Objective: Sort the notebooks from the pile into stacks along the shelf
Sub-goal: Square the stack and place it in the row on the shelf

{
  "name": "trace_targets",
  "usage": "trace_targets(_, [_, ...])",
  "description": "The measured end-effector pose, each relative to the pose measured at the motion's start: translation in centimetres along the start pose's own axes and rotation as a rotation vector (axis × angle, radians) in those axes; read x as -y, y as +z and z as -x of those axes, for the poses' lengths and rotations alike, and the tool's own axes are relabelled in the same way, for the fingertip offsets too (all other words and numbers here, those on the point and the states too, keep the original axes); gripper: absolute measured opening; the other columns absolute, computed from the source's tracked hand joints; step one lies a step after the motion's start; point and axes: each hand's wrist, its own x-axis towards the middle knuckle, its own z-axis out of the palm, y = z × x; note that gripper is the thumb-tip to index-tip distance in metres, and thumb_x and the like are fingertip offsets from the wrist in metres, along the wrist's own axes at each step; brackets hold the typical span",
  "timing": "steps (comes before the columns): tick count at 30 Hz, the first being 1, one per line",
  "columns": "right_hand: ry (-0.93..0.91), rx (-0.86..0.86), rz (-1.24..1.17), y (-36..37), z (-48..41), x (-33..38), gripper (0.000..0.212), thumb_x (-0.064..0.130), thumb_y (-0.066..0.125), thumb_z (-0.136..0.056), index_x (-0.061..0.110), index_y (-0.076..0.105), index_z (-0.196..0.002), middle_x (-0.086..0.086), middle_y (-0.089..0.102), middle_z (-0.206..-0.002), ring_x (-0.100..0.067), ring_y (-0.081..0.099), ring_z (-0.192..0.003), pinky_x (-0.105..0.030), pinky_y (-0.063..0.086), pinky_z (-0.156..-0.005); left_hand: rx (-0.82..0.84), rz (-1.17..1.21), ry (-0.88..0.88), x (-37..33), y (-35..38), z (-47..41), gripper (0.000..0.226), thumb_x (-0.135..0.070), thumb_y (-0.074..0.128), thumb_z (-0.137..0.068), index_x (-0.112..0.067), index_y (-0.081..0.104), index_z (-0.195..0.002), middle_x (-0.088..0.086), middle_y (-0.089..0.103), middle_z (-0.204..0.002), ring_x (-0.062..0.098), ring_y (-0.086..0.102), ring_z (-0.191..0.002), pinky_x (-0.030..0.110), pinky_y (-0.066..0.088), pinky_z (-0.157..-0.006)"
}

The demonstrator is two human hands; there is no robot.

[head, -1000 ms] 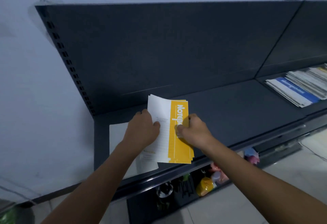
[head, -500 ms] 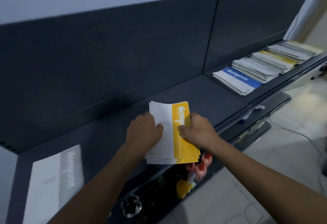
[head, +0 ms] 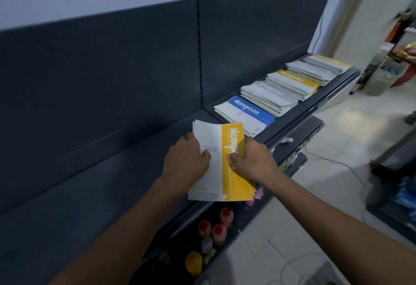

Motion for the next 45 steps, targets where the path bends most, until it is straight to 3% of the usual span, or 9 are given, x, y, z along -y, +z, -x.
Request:
trace_targets(3, [0.028, -0.023, -0.012, -1.7, -2.3, -2.0, 0.038, 0.035, 0.059, -0.096, 0.006, 0.051, -0.118, -0.012, 0.064, -0.113, -0.025, 0.052, -0.085, -0.035, 0.047, -0.072, 0.01, 0.021, 0.043, -2.6, 1.1, -2.9, 0.037, -0.041, 0.053, -0.096, -0.01, 0.049, -0.116, 0.009, 0.058, -0.114, 0.027, 0.06, -0.098, 0.035, 0.044, -0.069])
trace_targets(10, [0.143, -0.069, -0.048, -5.5, -8.5, -6.9, 0.035, 0.033, 0.057, -0.096, 0.008, 0.051, -0.121, -0.007, 0.063, -0.11, -0.023, 0.051, -0.088, -0.033, 0.041, -0.073, 0.05, 0.018, 0.142, -8.6, 5.4, -11.1, 0.036, -0.04, 0.05, -0.097, -0.011, 0.052, -0.118, 0.009, 0.06, -0.114, 0.028, 0.06, -0.101, 0.034, 0.042, -0.074])
trace_targets(15, [0.229, -0.092, -0.089, -8.4, -12.8, -10.6, 0.025, 0.03, 0.055, -0.091, 0.009, 0.06, -0.104, -0.003, 0.07, -0.098, -0.026, 0.065, -0.09, -0.037, 0.053, -0.073, 0.078, 0.029, 0.206, -13.5, 8.3, -16.0, 0.032, -0.035, 0.047, -0.099, -0.009, 0.052, -0.117, 0.01, 0.061, -0.11, 0.026, 0.06, -0.094, 0.033, 0.043, -0.072])
trace_targets(17, [0.251, -0.107, -0.095, -9.6, -14.2, -12.0, 0.025, 0.031, 0.055, -0.091, 0.01, 0.06, -0.104, -0.003, 0.069, -0.097, -0.027, 0.065, -0.09, -0.035, 0.05, -0.07, 0.082, 0.032, 0.23, -15.2, 9.2, -17.8, 0.027, -0.033, 0.047, -0.098, -0.01, 0.053, -0.109, 0.009, 0.061, -0.107, 0.024, 0.054, -0.085, 0.034, 0.042, -0.069])
trace_targets(20, [0.263, -0.123, -0.118, -11.4, -16.0, -14.1, 0.022, 0.028, 0.055, -0.089, 0.009, 0.062, -0.099, -0.003, 0.07, -0.092, -0.027, 0.066, -0.088, -0.035, 0.051, -0.07, 0.092, 0.027, 0.265, -18.0, 10.2, -19.9, 0.03, -0.032, 0.047, -0.099, -0.007, 0.053, -0.115, 0.01, 0.061, -0.11, 0.026, 0.056, -0.09, 0.034, 0.04, -0.069])
trace_targets(31, [0.33, -0.186, -0.131, -19.2, -23.7, -26.6, 0.035, 0.033, 0.058, -0.094, 0.012, 0.054, -0.121, -0.008, 0.064, -0.118, -0.03, 0.061, -0.104, -0.033, 0.043, -0.076, 0.115, 0.017, 0.346, -31.9, 17.0, -26.6, 0.035, -0.038, 0.049, -0.097, -0.009, 0.054, -0.115, 0.01, 0.062, -0.111, 0.03, 0.061, -0.1, 0.034, 0.04, -0.071])
trace_targets(36, [0.315, -0.198, -0.147, -23.7, -27.7, -34.1, 0.033, 0.032, 0.058, -0.095, 0.011, 0.053, -0.119, -0.007, 0.063, -0.114, -0.023, 0.053, -0.09, -0.032, 0.041, -0.072, 0.113, 0.036, 0.342, -40.1, 21.0, -29.9, 0.038, -0.039, 0.05, -0.096, -0.009, 0.054, -0.119, 0.01, 0.063, -0.112, 0.03, 0.061, -0.1, 0.037, 0.047, -0.076])
trace_targets(45, [0.306, -0.148, -0.17, -30.1, -33.8, -43.5, 0.031, 0.035, 0.059, -0.092, 0.013, 0.055, -0.114, -0.004, 0.067, -0.106, -0.026, 0.065, -0.094, -0.037, 0.054, -0.078, 0.119, 0.018, 0.297, -50.5, 25.8, -34.5, 0.035, -0.041, 0.05, -0.094, -0.013, 0.054, -0.114, 0.008, 0.063, -0.109, 0.03, 0.06, -0.098, 0.039, 0.051, -0.075])
